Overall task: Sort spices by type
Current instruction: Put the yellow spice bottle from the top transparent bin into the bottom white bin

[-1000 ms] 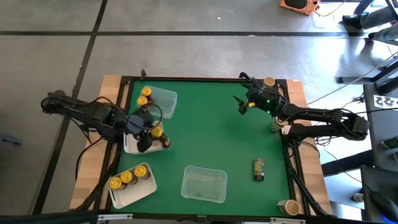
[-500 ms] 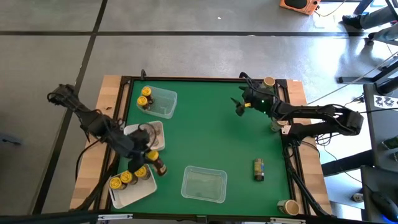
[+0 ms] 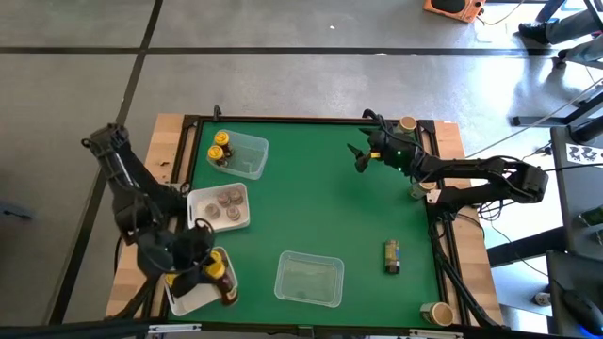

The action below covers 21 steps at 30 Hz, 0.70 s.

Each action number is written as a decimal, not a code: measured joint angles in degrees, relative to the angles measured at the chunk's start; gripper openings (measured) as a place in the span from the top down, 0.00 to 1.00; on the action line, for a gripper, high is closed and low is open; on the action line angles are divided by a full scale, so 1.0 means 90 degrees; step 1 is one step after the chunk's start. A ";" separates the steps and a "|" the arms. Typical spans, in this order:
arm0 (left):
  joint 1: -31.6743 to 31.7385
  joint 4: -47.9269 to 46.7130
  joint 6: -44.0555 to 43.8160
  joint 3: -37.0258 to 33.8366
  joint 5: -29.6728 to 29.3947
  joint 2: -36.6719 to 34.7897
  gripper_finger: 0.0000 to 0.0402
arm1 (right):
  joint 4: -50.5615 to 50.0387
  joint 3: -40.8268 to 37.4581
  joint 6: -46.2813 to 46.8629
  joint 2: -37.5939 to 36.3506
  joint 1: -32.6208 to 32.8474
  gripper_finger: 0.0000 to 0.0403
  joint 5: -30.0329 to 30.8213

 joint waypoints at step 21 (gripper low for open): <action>-0.1333 -0.3134 -0.3781 0.1494 0.1477 0.2449 0.45 | 0.0014 0.0000 0.0363 0.0000 -0.0007 0.16 0.0000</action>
